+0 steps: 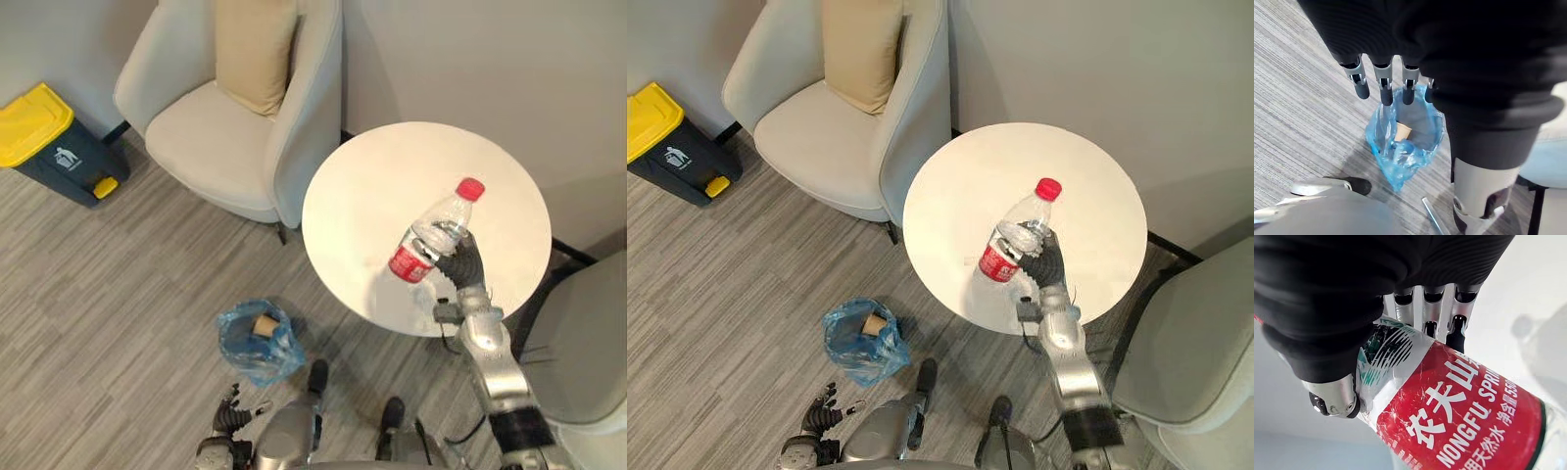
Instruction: Gather rubbish on tea table into small bin, then transfer packed bag to large trash can.
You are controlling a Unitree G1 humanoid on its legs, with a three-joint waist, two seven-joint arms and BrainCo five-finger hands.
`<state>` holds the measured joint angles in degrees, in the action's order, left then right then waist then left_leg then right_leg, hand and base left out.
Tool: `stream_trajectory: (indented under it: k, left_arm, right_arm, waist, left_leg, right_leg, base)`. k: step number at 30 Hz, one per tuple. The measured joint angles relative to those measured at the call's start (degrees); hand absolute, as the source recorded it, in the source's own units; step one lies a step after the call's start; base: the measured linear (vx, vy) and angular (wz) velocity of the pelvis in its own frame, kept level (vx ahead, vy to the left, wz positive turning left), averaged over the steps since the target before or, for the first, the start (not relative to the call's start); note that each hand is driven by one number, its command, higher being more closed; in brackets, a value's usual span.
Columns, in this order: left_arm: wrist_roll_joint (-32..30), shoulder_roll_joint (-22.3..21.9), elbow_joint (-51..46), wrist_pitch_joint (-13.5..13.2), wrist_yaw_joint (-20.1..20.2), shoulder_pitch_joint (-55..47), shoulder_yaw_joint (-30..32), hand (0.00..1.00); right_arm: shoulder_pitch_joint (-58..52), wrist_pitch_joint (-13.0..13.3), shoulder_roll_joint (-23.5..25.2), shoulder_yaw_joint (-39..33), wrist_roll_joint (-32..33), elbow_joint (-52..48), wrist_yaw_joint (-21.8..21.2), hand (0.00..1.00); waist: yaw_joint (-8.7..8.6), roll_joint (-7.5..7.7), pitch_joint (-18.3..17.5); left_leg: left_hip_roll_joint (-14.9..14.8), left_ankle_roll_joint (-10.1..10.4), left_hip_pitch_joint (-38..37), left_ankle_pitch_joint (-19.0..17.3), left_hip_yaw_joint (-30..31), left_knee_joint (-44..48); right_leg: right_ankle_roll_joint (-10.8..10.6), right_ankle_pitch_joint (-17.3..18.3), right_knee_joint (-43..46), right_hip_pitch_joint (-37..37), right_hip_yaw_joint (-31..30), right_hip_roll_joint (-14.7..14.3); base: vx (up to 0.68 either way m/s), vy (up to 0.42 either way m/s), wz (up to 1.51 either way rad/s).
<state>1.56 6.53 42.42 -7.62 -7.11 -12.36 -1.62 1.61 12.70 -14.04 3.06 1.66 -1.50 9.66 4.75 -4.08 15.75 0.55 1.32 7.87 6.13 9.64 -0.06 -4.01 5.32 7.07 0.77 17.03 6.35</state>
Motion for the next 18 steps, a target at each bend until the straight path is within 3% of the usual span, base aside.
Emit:
stream_trajectory:
  k: [4,5,6,7,8,10,12,15,17,18]
  left_arm:
    - [0.00,0.17,0.10,0.28,0.52,0.02,0.00,0.00]
    - [0.00,0.16,0.11,0.36,0.54,0.04,0.01,0.00]
    - [-0.01,0.13,0.11,0.66,0.54,0.14,0.16,0.00]
    - [-0.01,0.18,0.42,0.68,0.51,0.13,1.09,0.00]
    - [-0.04,0.20,0.73,0.69,0.48,0.25,1.36,0.00]
    - [-0.08,0.02,1.47,0.81,0.47,0.17,1.04,0.00]
    - [-0.12,0.65,1.37,0.88,0.38,-0.11,-0.53,0.00]
    - [-0.16,1.05,1.32,0.87,0.34,0.00,-1.30,0.00]
    - [-0.21,1.37,1.34,0.88,0.35,0.00,-1.63,0.00]
    - [-0.70,1.88,1.42,1.00,0.37,0.00,-2.46,0.00]
  right_arm:
    - [-6.07,0.71,2.15,0.38,-0.07,-4.50,-1.59,1.00]
    - [-7.08,0.85,2.51,0.36,-0.16,-4.49,-1.87,1.00]
    - [-8.55,0.74,2.96,0.30,-0.67,-4.34,-1.89,1.00]
    - [-9.15,0.59,3.11,0.31,-2.31,-4.35,-1.59,1.00]
    - [-9.19,0.47,3.42,0.33,-2.94,-4.35,-1.24,1.00]
    - [-8.35,0.06,2.49,-0.18,-5.55,-4.29,-0.03,1.00]
    - [-6.72,-0.09,2.20,-0.29,-8.15,-3.02,0.98,1.00]
    - [-2.82,-0.87,2.31,-0.11,-10.61,1.57,2.09,1.00]
    - [-2.36,-1.85,2.36,-0.06,-11.41,3.91,2.56,1.00]
    - [-2.12,-2.64,2.45,-0.05,-11.44,6.06,2.56,1.00]
  waist:
    - [-0.86,0.12,-0.05]
    - [-1.07,0.16,-0.17]
    - [-1.57,0.24,-0.38]
    - [-2.58,0.66,-0.69]
    - [-2.84,0.72,-0.82]
    - [-2.92,-0.36,-2.08]
    - [-3.12,0.09,-3.23]
    - [-2.32,0.65,-3.60]
    - [-2.42,1.18,-3.78]
    - [-2.61,1.43,-3.63]
  left_leg:
    - [1.00,0.38,0.55,0.53,2.71,0.72]
    - [1.22,-0.54,1.42,0.26,0.96,0.25]
    - [-0.49,-4.70,1.80,-2.55,-7.51,-0.11]
    - [-1.78,-7.36,2.24,-4.42,-15.53,0.23]
    - [-2.75,-8.16,2.50,-4.98,-20.35,1.26]
    - [-7.75,-9.33,3.94,-4.83,-35.40,6.85]
    - [-8.58,-10.24,3.96,-5.56,-41.18,8.93]
    - [-6.46,-6.83,3.81,-7.54,-39.67,11.38]
    - [-5.09,-6.72,3.76,-10.80,-39.03,14.25]
    - [-4.50,-6.93,3.55,-12.91,-37.69,16.72]
  right_leg:
    - [0.20,2.47,3.34,-0.68,4.45,0.96]
    - [0.14,3.04,3.99,-0.82,6.18,1.78]
    - [0.14,3.11,3.77,-1.81,9.66,1.84]
    - [-0.08,2.89,3.02,-2.94,12.39,2.81]
    - [-0.19,2.80,2.53,-3.56,13.92,3.27]
    - [-0.84,3.28,3.20,-4.86,18.92,3.92]
    - [-2.33,4.32,4.15,-5.74,20.92,5.69]
    - [-4.48,5.78,7.23,-6.48,20.74,9.17]
    - [-5.31,6.70,12.33,-6.46,20.48,12.51]
    - [-4.79,6.54,20.18,-4.95,19.08,15.48]
  base:
    - [-0.05,-0.022,0.60]
    - [-0.08,0.003,0.88]
    - [-0.07,-0.014,1.30]
    - [-0.02,-0.007,1.34]
    - [0.04,0.059,1.41]
    - [0.08,0.095,1.18]
    - [0.11,0.089,0.79]
    - [0.07,0.136,0.34]
    - [0.08,0.185,0.40]
    - [0.10,0.186,0.43]
